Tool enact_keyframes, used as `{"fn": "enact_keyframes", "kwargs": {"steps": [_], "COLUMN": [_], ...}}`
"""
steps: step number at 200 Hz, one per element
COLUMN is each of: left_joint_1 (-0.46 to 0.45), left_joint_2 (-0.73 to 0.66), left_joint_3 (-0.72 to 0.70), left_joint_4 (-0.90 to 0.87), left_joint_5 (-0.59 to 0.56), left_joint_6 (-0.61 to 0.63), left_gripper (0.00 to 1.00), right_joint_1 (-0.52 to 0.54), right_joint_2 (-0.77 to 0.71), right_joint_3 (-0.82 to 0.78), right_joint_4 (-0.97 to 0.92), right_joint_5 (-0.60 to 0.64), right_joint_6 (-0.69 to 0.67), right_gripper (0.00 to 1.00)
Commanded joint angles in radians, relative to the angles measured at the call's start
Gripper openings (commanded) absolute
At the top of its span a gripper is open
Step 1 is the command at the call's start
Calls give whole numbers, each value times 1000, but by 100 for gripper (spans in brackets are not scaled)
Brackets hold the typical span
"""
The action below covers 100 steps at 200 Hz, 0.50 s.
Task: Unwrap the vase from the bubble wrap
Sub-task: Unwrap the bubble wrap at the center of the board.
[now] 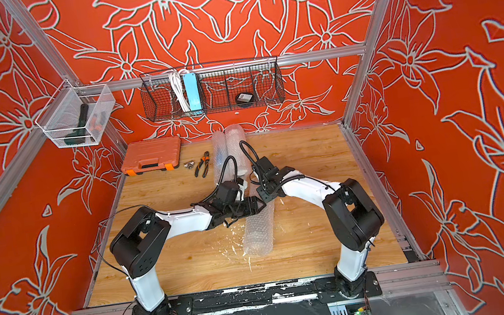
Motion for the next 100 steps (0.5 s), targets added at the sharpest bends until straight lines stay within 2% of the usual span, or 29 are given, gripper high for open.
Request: {"fn": "enact_keyframes", "kwargs": {"steps": [1, 21, 36, 77, 100], "left_joint_1": [-6, -6, -7, -7, -7], "left_joint_2": [-7, -11, -16, -23, -31], "left_joint_3": [-52, -65, -81, -114, -132], "left_joint_4": [-83, -75, -63, -47, -52], "left_joint_5": [-11, -12, -19, -60, -98], "left_joint_6": [16, 6, -6, -48, -72], "left_gripper": [70, 69, 68, 64, 63], "right_joint_1": [-1, -1, 0, 1, -3], "right_joint_2": [38, 62, 77, 44, 0], "right_joint_3": [18, 36, 44, 44, 30], "right_joint_4": [-18, -30, -34, -25, -8], "right_joint_5": [119, 135, 135, 145, 135], "right_joint_6": [-32, -46, -54, -51, -38], "right_gripper": [29, 29, 24, 0, 0]}}
